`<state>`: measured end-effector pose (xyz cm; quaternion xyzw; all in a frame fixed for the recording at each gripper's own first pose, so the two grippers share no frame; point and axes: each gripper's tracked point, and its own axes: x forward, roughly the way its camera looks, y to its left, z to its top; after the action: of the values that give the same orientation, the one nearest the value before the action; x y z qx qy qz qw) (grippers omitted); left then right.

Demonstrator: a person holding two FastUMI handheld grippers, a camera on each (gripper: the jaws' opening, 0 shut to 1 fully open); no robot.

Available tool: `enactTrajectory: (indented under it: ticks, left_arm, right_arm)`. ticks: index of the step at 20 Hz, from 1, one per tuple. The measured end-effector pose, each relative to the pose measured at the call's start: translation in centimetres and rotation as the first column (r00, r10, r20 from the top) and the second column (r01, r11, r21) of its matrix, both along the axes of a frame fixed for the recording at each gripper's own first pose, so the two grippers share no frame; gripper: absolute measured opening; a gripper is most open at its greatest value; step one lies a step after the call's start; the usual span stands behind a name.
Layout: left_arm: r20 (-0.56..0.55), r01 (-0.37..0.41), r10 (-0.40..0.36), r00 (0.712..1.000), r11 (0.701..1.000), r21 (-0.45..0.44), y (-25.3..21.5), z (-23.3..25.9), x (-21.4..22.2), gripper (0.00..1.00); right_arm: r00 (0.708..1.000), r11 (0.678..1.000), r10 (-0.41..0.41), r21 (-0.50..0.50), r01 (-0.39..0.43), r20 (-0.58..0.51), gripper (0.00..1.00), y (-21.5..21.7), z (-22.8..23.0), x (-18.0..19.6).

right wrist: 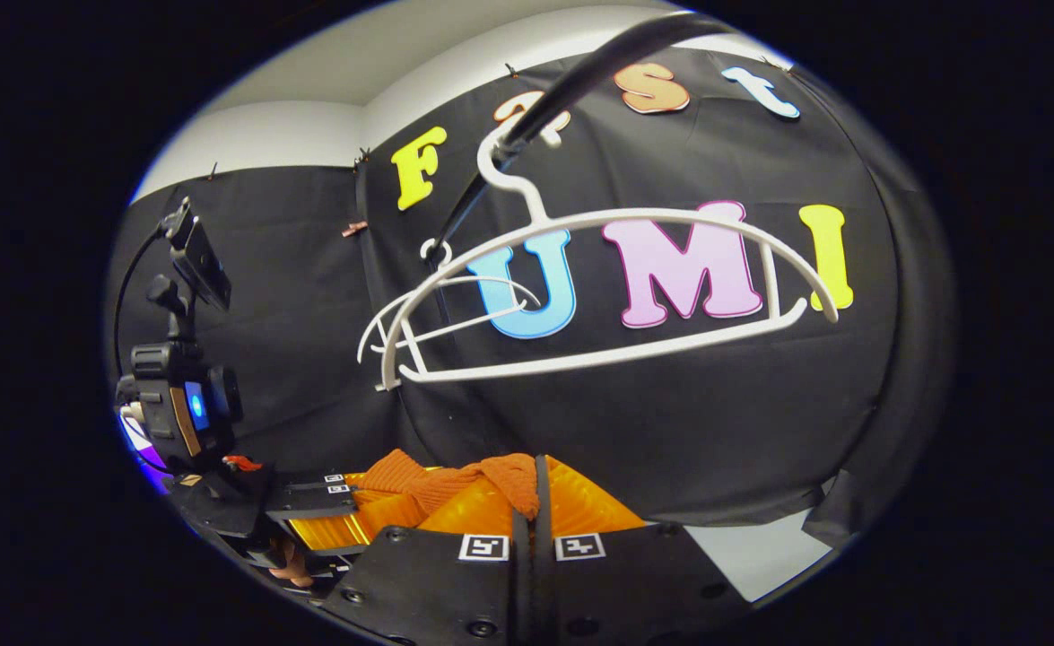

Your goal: Grasp the clothes on the hanger with both hands and then place them into the laundry hamper below.

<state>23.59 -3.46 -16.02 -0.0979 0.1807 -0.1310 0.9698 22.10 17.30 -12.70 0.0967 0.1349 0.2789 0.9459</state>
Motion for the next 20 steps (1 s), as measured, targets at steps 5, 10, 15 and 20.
enactTrajectory:
  ticks: [5, 10, 15, 20]
  left_arm:
    - [-0.049, 0.011, -0.011, 0.999, 1.0, 0.016, -1.5, -6.9, 1.0, 0.05]
    - [-0.164, 0.023, -0.008, 0.986, 0.996, 0.086, -1.5, -15.0, 1.5, 0.05]
    - [-0.341, 0.013, 0.028, 0.94, 0.993, 0.118, -1.4, -21.5, 0.4, 0.05]
    - [-0.5, 0.007, 0.039, 0.865, 0.996, 0.09, -1.7, -25.7, -1.8, 0.41]
  right_arm:
    - [0.993, 0.998, -0.037, -0.062, 0.031, -0.108, 0.05, -1.0, -7.0, 1.1]
    - [0.976, 0.988, -0.086, -0.142, 0.057, -0.203, 0.04, -2.4, -14.8, 3.0]
    - [0.949, 0.954, -0.153, -0.29, 0.07, -0.274, 0.05, -4.5, -22.3, 2.6]
    - [0.91, 0.94, -0.203, -0.332, 0.077, -0.362, 0.33, -6.1, -25.7, 1.0]
